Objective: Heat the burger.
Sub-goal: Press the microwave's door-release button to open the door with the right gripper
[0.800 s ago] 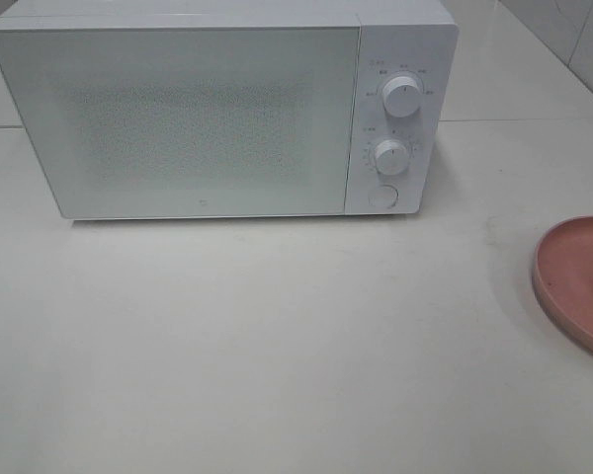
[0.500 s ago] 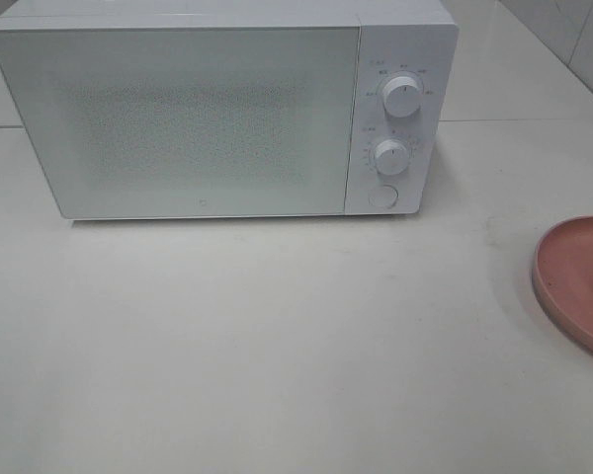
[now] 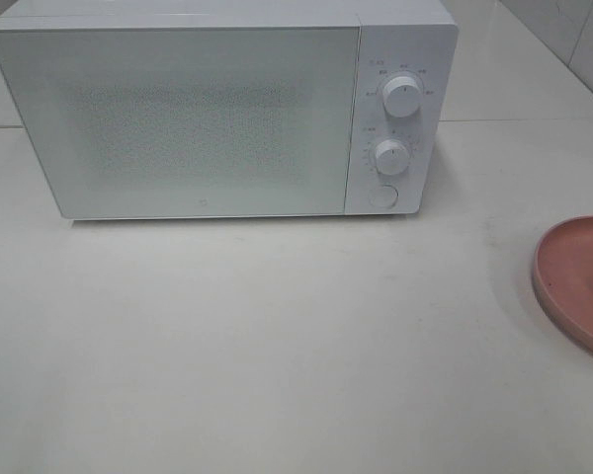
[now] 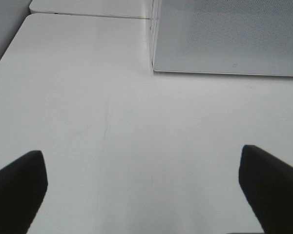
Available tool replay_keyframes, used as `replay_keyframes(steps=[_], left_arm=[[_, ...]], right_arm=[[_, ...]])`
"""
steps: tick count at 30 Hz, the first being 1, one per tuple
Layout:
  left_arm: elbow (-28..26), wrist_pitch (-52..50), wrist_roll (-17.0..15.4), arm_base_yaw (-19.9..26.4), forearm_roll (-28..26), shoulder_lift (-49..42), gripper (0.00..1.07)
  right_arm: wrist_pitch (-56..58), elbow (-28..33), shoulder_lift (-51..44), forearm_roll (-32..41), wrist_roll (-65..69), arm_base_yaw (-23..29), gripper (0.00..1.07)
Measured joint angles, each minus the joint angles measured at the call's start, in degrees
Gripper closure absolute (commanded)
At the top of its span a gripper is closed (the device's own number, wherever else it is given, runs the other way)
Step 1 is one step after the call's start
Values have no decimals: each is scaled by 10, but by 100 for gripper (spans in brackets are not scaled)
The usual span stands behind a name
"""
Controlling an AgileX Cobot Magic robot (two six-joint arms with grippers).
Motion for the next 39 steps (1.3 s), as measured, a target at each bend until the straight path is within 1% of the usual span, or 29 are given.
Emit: replay_keyframes(steps=[1,3,4,6,7,9,10,14,18,19,23,25,28,30,36,38,39], left_arm=[[0,0,0,0,0,0,4],[0,0,0,0,0,0,4],[0,0,0,0,0,0,4],[0,0,0,0,0,0,4],[0,0,0,0,0,0,4],[0,0,0,0,0,0,4],[0,0,0,0,0,0,4],[0,0,0,0,0,0,4],[0,0,0,0,0,0,4],[0,0,0,0,0,0,4],[0,0,0,0,0,0,4],[0,0,0,0,0,0,4],[0,0,0,0,0,0,4],[0,0,0,0,0,0,4],[0,0,0,0,0,0,4],[0,0,0,0,0,0,4],[0,0,0,0,0,0,4]], right_arm=[[0,0,0,0,0,0,19],[-22,0,49,0,1,0,20],[-22,0,49,0,1,0,20],[-50,0,96,0,1,0,21],[-50,0,96,0,1,0,21],[-83,0,133,0,1,0,22],[-83,0,133,0,1,0,22],[-139,0,190,0,1,0,23],[-171,0,225,0,1,0,23],[-193,0,248,0,1,0,24],[-221,0,285,1,0,0,25],[-257,0,332,1,0,0,25],[-265,0,343,1,0,0,25],[-289,0,382,1,0,0,26],[-309,0,409,1,0,0,26],[-345,0,437,1,0,0,27],[-345,0,437,1,0,0,27]])
